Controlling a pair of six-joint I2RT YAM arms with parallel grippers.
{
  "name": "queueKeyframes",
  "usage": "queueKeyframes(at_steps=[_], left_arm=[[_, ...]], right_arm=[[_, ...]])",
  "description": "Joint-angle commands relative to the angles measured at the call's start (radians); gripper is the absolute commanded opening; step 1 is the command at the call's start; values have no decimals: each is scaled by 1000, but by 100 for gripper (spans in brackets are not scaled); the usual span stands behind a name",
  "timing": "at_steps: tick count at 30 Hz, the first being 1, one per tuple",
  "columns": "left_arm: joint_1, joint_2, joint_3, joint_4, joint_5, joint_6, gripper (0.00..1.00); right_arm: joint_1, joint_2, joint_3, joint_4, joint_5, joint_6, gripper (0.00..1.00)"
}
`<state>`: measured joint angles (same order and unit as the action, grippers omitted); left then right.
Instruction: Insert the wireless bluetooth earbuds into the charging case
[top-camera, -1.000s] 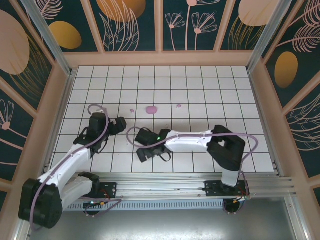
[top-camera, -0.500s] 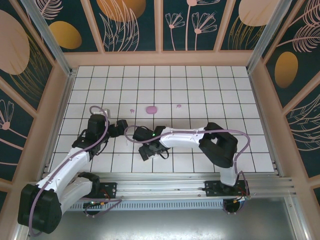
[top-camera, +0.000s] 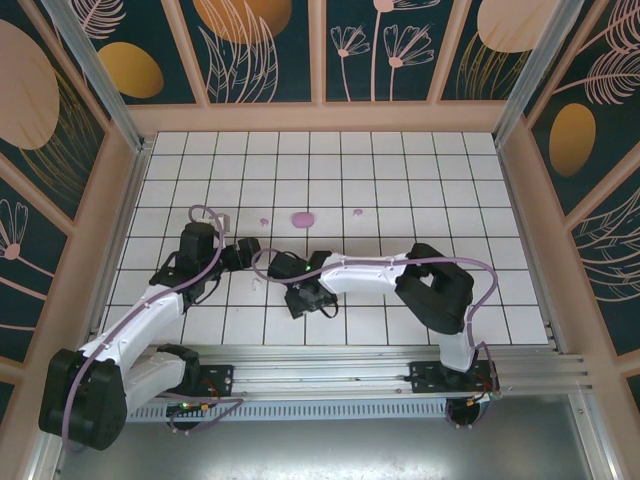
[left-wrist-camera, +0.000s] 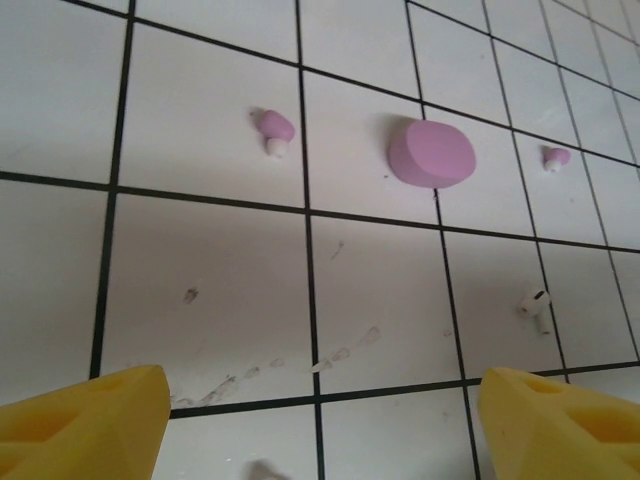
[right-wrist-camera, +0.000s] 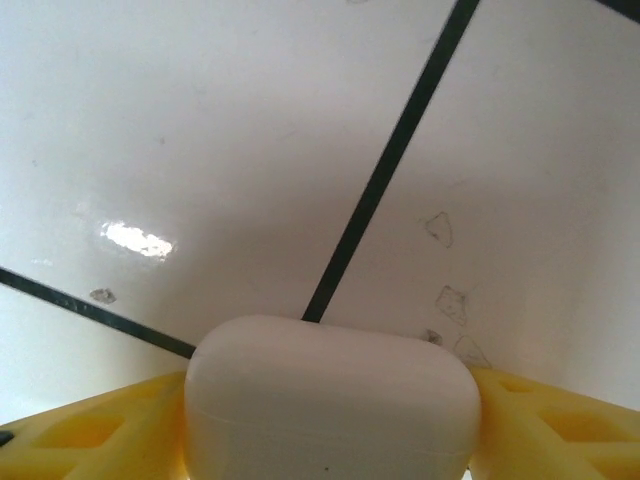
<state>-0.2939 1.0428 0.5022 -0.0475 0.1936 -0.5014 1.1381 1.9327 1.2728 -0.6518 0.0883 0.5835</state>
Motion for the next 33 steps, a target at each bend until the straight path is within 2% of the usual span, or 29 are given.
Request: queueKeyframes(at_steps=[1,5,10,15,19,23,27,31,33], left_arm=[[-3,-26,-11,91,86,36,79],[-2,9,35,155,263,67,76],[-11,36,73,309,331,36,73],[-116,35,132,432,253,77,71],[-261,45,77,715,171,113,68],[-382,126,88,834,98,133,70],[-444,218,130,891,92,112,69],[-462,266,150,927,92,75,67],[-463,293,169,926,115,54,62]], right_arm=[[-36,-36,-8,13,23,29,65],[-119,-144,4,27,35,52,63],[-261,-291,52,28,48,51,61],[-371,-449,43,125,-42,76,60],[-430,-539,1,201,-108,147,60],[-455,-593,-23,243,-136,194,60],[-465,-610,-28,246,-145,200,60],[-471,-621,-36,243,-177,205,61],[-472,-631,-48,245,-189,207,61]])
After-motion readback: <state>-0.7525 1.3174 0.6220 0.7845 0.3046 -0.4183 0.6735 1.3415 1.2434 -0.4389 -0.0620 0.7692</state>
